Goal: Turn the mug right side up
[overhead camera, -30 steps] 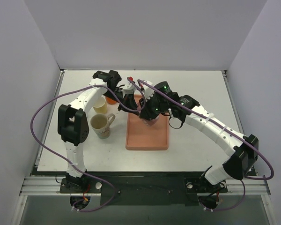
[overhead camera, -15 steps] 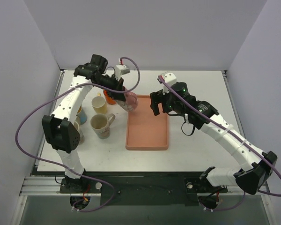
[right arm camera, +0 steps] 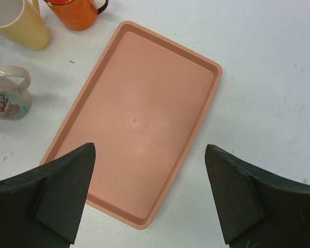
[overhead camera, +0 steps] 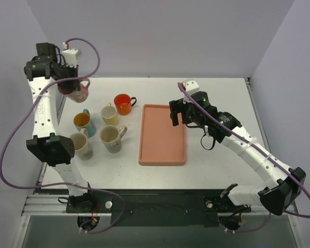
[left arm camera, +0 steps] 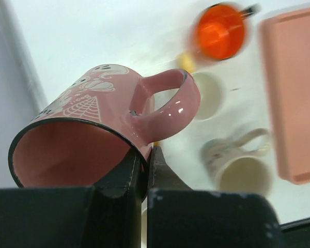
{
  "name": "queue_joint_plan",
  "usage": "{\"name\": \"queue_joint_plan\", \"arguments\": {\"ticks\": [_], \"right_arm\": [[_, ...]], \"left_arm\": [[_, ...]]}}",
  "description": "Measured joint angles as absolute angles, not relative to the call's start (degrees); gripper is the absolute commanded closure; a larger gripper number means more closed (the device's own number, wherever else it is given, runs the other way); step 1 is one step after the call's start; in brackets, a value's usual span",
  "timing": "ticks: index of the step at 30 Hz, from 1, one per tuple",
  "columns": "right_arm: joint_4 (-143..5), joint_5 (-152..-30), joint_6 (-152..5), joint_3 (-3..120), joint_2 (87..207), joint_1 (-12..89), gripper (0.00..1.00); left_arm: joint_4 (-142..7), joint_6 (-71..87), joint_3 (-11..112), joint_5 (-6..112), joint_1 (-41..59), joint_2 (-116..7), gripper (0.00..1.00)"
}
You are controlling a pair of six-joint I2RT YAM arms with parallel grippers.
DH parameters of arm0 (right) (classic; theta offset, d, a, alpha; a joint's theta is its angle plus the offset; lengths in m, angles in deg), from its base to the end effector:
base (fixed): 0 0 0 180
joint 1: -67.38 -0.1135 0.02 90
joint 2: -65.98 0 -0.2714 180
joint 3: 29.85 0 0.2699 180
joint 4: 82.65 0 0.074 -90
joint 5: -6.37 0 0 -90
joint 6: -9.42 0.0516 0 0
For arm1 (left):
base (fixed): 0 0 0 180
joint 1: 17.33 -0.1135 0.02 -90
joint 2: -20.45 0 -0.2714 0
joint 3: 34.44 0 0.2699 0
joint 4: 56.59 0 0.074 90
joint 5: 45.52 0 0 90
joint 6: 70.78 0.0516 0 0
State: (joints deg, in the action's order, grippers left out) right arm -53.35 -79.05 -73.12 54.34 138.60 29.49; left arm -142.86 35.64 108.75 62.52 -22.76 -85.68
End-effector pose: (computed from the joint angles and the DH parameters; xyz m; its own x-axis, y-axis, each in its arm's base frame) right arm 0.2573 0.1950 0.3884 -0.3100 -0.0772 -0.9476 -0.5163 0.8506 0.0996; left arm 0.3909 0.0211 0.4437 -0.6915 0.2043 -0.6929 0.3199 0.9466 -0.0402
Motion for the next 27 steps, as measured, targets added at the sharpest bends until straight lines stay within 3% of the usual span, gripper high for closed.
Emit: {"name": "queue_joint_plan", "arguments": {"ticks": [8, 22, 27], "right_arm": [[-53.7, -79.1, -72.4, 53.1, 138.8, 29.5, 0.17], [-55.0, -79.1, -70.7, 51.1, 138.6, 29.5, 0.12], [-55.3, -79.1, -70.4, 51.0, 138.6, 29.5, 0.12]], "left_arm": [[-145.3, 39.9, 102.9, 48.7, -39.1, -90.2, 1.0], [-131.6, 40.7, 74.2, 48.3, -38.4, -90.0, 1.0], [-126.1, 40.3, 69.7, 48.3, -38.3, -87.3, 1.0]]}}
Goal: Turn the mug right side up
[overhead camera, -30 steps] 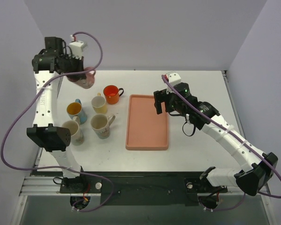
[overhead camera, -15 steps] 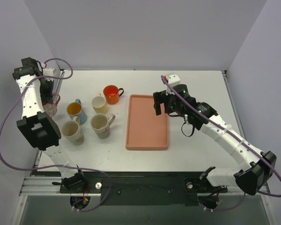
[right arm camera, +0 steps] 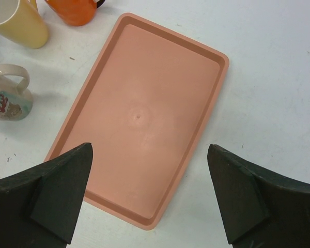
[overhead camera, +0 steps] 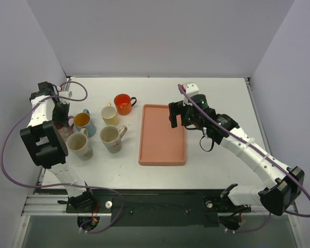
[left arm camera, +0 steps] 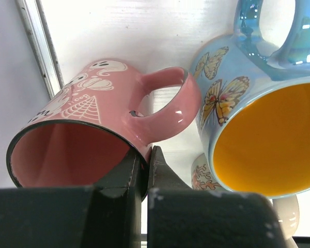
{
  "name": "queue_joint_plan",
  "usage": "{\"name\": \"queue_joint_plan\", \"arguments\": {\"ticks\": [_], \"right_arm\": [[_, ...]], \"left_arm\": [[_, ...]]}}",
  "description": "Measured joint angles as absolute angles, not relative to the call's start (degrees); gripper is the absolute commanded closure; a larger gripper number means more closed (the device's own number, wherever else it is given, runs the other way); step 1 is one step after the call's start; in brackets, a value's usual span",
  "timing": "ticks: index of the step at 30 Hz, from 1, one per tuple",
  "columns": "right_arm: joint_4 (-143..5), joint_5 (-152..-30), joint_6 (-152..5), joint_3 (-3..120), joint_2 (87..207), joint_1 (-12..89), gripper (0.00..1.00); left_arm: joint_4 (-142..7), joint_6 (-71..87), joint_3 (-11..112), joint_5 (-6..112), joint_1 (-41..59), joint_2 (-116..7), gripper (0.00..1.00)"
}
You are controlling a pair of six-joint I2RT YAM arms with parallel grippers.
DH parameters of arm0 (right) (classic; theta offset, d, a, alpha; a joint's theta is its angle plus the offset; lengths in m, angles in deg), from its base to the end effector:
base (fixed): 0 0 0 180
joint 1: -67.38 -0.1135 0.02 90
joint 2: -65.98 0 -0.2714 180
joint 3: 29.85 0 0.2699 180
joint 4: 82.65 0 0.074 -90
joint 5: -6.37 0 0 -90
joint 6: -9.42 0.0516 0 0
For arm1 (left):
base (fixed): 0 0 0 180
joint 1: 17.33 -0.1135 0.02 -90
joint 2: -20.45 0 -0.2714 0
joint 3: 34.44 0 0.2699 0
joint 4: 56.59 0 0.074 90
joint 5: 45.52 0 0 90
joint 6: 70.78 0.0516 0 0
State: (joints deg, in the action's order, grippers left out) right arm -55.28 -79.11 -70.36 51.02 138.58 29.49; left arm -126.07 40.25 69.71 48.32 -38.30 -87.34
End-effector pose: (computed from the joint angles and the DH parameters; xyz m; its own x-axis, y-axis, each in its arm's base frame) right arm 0.2586 0.1961 0.3703 -0.3523 -0.0501 -0.9345 -0.4989 0.8549 0.1423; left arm 0.3829 0.1430 0.2347 -0.9556 0.0172 -0.2940 0.0043 0.9990 0.0444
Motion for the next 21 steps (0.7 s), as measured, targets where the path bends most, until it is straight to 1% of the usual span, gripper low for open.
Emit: {"name": "queue_joint_plan", "arguments": {"ticks": [2, 3, 4, 5, 8, 10, 12, 17, 18, 19, 21], "right_arm": [[-55.5, -79.1, -70.3, 51.0, 138.6, 29.5, 0.12], [-55.5, -79.1, -70.3, 51.0, 138.6, 29.5, 0.12], [-55.5, -79.1, -70.3, 51.0, 138.6, 29.5, 0.12], [-55.5, -79.1, -70.3, 51.0, 138.6, 29.5, 0.12], [-55.5, -79.2, -70.2, 51.0, 138.6, 29.5, 0.12], [-55.5, -79.4, -70.2, 51.0, 138.6, 29.5, 0.12], [-55.5, -79.5, -70.1, 51.0, 138.6, 29.5, 0.12], [-55.5, -79.8, -70.1, 51.0, 138.6, 29.5, 0.12], [-55.5, -79.8, -70.1, 51.0, 138.6, 29.5, 0.12], [-55.5, -79.8, -70.1, 51.0, 138.6, 29.5, 0.12], [-55.5, -79.6, -70.1, 51.0, 138.6, 29.6, 0.12]], "left_arm": [[-124.8, 40.0, 69.1, 48.4, -38.3, -87.1, 1.0], [-124.2, 39.8, 68.8, 48.4, -38.4, -86.9, 0.97], [-123.8, 39.7, 68.6, 48.5, -38.4, -86.8, 0.87], [-123.5, 39.5, 68.4, 48.5, -38.4, -86.7, 0.82], [-123.3, 39.2, 68.3, 48.6, -38.4, -86.5, 0.57], [-123.0, 38.9, 68.3, 48.8, -38.4, -86.5, 0.56], [-123.0, 38.7, 68.4, 49.0, -38.4, -86.1, 0.48], [-123.4, 38.3, 70.0, 49.2, -38.4, -82.9, 0.46], [-123.6, 38.3, 70.7, 49.3, -38.4, -82.0, 0.4], [-123.6, 38.2, 71.3, 49.3, -38.4, -81.3, 0.36], [-123.6, 37.7, 72.7, 49.8, -38.4, -79.1, 0.34]]}}
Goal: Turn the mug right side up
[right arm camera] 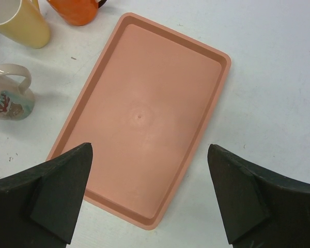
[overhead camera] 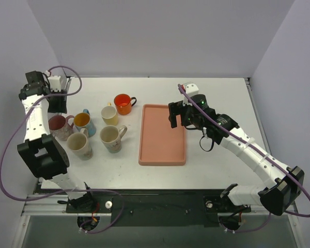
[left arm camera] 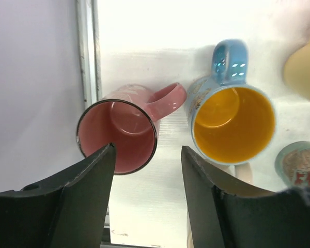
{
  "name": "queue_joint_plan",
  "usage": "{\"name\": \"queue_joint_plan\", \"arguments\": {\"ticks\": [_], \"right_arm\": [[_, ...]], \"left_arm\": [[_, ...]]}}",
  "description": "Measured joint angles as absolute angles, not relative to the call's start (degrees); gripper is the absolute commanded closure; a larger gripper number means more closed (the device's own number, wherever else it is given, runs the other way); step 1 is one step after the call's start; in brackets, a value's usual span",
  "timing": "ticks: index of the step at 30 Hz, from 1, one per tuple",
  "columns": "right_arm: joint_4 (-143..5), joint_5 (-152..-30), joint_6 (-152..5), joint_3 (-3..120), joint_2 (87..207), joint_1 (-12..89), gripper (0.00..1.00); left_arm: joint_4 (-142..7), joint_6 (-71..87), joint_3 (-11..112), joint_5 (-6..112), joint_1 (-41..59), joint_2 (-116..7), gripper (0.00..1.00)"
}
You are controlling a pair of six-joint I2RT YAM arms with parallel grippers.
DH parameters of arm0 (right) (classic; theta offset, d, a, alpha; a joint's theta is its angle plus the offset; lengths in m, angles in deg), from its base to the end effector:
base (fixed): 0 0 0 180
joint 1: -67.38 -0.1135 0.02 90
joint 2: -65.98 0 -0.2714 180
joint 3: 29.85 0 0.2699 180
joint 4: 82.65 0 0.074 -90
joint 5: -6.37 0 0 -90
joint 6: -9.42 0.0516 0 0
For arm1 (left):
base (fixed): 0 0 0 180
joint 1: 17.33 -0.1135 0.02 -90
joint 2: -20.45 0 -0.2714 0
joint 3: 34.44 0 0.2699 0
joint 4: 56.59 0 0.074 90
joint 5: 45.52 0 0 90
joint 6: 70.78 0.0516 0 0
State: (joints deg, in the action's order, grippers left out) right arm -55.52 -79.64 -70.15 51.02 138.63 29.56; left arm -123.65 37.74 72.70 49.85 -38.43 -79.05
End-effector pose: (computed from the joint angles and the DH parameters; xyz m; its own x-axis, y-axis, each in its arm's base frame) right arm 0.2589 0.1964 0.3705 -0.3531 -0.0455 -0.9345 -0.5041 0.8507 0.1491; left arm 0.3713 0.1381 0.3091 -0.8613 0.0066 -0.5080 -0.0426 0.9955 0.0852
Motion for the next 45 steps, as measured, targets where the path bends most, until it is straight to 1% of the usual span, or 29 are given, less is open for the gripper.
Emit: {"name": "queue_joint_plan", "arguments": {"ticks": [1, 5, 6, 9, 11, 12, 15, 17, 21, 23, 30, 32, 36, 45], "right_arm": [[-55.5, -79.5, -70.1, 51.0, 138.6, 29.6, 0.12], [-55.8, -78.7, -69.6, 50.9, 138.5, 31.5, 0.11], [-56.0, -78.2, -69.2, 50.6, 138.3, 32.4, 0.11], [-56.3, -75.3, -67.7, 48.4, 136.3, 35.7, 0.11], [-56.2, -73.0, -66.4, 46.7, 134.3, 38.5, 0.11], [-56.2, -72.0, -65.7, 45.8, 133.2, 40.1, 0.11], [-56.2, -69.7, -64.1, 42.9, 129.8, 44.6, 0.11], [-56.2, -67.7, -63.6, 40.2, 127.0, 47.3, 0.11], [-56.2, -64.0, -63.2, 33.9, 120.8, 51.0, 0.11], [-56.3, -62.7, -63.0, 30.4, 117.9, 52.3, 0.11], [-59.1, -61.4, -62.5, 19.2, 111.4, 53.6, 0.11], [-59.9, -61.4, -62.6, 17.1, 110.3, 53.6, 0.1], [-61.4, -61.5, -62.7, 16.1, 110.0, 53.9, 0.1], [-66.2, -62.2, -63.0, 14.5, 110.1, 54.3, 0.1]], "left_arm": [[-123.7, 37.4, 73.4, 50.3, -38.4, -77.9, 0.29], [-123.5, 36.0, 75.3, 52.6, -38.1, -72.4, 0.26], [-123.1, 35.7, 75.5, 53.1, -37.8, -70.8, 0.24], [-121.9, 34.8, 75.6, 53.9, -35.5, -66.2, 0.22], [-120.6, 34.5, 75.3, 54.1, -32.5, -63.2, 0.2], [-119.5, 34.2, 74.7, 54.1, -30.0, -61.4, 0.16], [-117.5, 32.8, 72.9, 55.7, -22.4, -57.1, 0.15], [-115.3, 30.6, 69.8, 56.2, -18.0, -54.4, 0.13], [-110.1, 23.1, 58.1, 55.4, -12.4, -47.7, 0.11], [-107.5, 19.3, 51.5, 55.1, -11.4, -43.6, 0.11], [-92.0, 11.2, 20.8, 53.6, -10.2, -21.0, 0.11], [-89.2, 10.1, 15.4, 52.6, -10.2, -18.1, 0.11], [-86.4, 8.9, 10.9, 50.5, -10.2, -17.5, 0.11], [-84.5, 10.4, 10.5, 45.9, -10.2, -17.5, 0.1]]}}
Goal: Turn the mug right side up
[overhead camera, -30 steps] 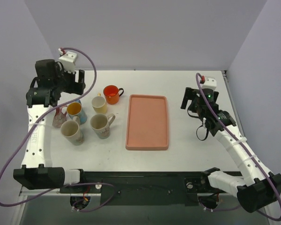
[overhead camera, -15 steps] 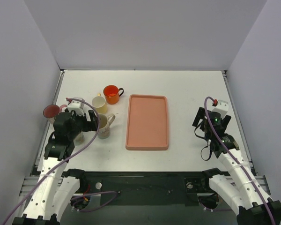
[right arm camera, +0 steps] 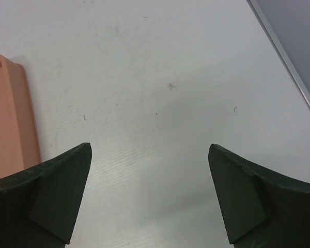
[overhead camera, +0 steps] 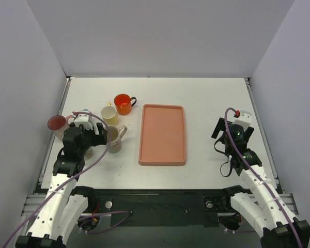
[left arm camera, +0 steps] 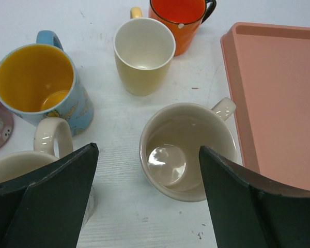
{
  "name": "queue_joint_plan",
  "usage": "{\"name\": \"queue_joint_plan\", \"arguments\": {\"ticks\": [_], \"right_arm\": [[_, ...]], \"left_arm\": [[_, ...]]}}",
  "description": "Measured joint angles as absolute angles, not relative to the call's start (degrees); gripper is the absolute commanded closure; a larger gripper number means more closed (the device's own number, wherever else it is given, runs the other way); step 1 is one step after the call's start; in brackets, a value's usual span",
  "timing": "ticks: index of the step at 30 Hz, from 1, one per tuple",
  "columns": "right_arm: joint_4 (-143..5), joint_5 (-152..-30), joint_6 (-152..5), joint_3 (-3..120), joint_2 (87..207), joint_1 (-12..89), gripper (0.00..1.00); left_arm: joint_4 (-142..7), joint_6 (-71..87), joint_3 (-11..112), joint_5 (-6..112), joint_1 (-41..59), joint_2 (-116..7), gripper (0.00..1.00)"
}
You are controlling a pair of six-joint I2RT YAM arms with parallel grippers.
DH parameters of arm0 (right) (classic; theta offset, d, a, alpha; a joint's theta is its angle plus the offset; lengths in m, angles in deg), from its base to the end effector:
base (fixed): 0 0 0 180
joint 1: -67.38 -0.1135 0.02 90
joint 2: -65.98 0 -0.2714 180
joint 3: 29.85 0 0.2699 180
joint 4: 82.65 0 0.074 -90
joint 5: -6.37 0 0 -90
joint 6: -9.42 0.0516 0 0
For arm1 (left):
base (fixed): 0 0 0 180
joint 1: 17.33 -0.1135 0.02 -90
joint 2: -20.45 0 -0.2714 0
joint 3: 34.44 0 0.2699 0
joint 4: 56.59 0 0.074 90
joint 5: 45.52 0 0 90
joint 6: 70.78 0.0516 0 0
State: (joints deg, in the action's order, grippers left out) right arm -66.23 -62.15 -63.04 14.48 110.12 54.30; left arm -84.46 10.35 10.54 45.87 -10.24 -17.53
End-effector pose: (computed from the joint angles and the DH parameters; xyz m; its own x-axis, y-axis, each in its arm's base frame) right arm 0.2111 0.0296 0.2693 -0.2198 0.2368 -0.9464 0.2078 0.9592 0.1918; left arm 0.1897 -0.0249 0.2687 -0.3718 -0.1091 -0.9219 0.0896 0.9842 -0.1526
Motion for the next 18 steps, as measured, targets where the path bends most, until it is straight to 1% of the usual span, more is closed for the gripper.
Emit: {"name": "queue_joint_plan", "arguments": {"ticks": [8, 18], "right_arm": [[-67.2, -62.7, -63.6, 13.7, 110.8, 54.3, 0.1], [-67.5, -63.3, -63.9, 13.7, 110.8, 54.6, 0.1]], "left_arm": [[-78.7, 11.4, 10.1, 41.8, -10.2, -19.1, 0.1], [-74.0, 12.0, 8.8, 40.5, -10.2, -18.7, 0.1]]}}
